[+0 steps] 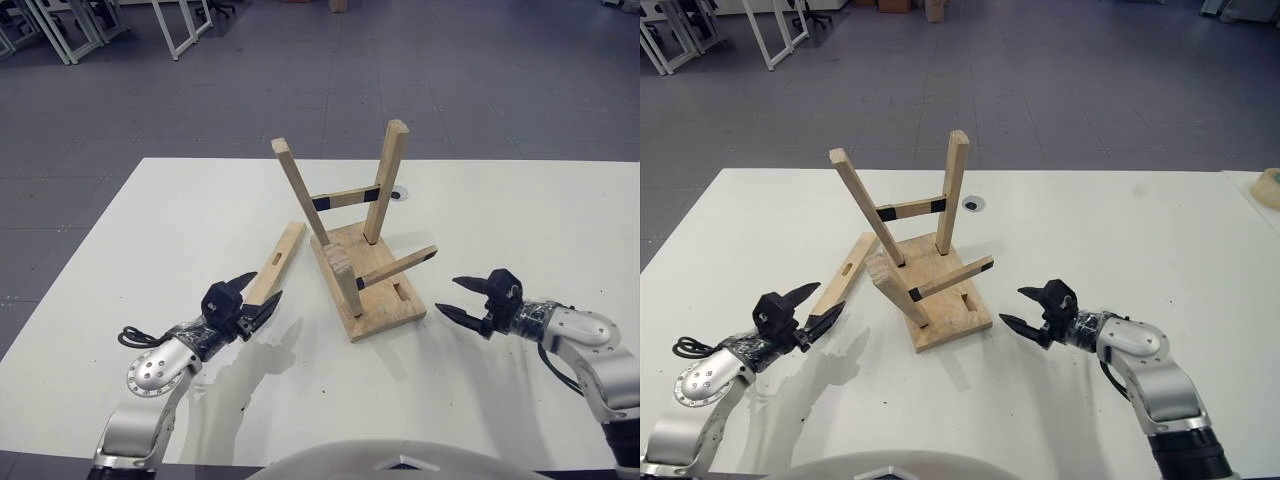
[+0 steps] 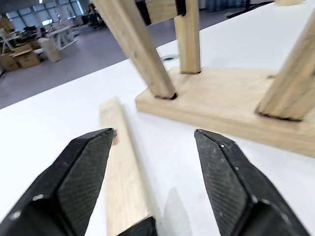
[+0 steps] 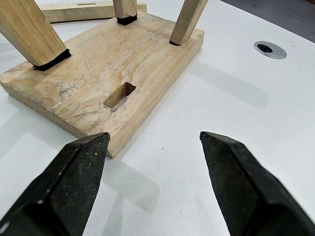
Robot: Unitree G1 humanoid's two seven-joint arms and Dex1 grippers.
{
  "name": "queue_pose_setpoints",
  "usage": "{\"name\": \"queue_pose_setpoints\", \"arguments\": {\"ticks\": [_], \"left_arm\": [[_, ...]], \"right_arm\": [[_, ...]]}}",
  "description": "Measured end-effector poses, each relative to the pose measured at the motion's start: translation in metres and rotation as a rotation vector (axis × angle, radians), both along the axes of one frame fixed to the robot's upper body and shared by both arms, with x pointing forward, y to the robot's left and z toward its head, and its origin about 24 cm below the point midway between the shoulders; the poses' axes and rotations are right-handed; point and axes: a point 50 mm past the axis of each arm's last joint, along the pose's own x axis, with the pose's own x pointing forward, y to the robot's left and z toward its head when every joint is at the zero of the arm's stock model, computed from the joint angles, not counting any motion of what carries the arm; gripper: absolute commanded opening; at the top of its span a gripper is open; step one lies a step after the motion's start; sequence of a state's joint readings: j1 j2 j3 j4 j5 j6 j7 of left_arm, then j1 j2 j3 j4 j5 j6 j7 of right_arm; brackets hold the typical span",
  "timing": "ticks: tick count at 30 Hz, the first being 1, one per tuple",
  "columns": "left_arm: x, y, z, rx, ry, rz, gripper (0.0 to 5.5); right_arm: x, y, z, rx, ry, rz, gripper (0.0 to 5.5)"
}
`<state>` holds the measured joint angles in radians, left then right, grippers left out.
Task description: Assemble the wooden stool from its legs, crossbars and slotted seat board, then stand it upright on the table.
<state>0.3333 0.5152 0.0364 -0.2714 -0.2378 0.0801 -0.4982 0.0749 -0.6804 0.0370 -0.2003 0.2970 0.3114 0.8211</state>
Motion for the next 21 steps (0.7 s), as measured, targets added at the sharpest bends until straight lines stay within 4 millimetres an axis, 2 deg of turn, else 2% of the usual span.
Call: {"name": "queue_pose_setpoints", "arguments": {"ticks": [5, 8, 12, 14, 19, 21], "left_arm": [[0.009, 0.004, -0.022, 0.000, 0.065, 0.126, 3.03], [0.015, 0.003, -0.025, -0.021, 0.059, 0.161, 3.03], [0.010, 0.004, -0.039, -0.032, 0.156, 0.193, 3.03], [0.009, 0.004, -0.040, -0.044, 0.184, 0.208, 3.03], [0.013, 0.000, -0.037, -0.072, 0.251, 0.252, 2.09], [0.017, 0.008, -0.034, -0.080, 0.242, 0.337, 2.04]], "right_arm": [[0.008, 0.006, 0.006, 0.004, -0.020, 0.017, 3.38], [0.008, 0.007, 0.005, 0.005, -0.014, 0.021, 3.38], [0.007, 0.007, 0.004, 0.004, -0.011, 0.020, 3.38], [0.008, 0.007, 0.004, 0.004, -0.010, 0.021, 3.38], [0.008, 0.006, 0.003, 0.010, 0.008, -0.002, 3.38], [0.015, 0.003, 0.009, 0.090, 0.025, -0.086, 3.38]]}}
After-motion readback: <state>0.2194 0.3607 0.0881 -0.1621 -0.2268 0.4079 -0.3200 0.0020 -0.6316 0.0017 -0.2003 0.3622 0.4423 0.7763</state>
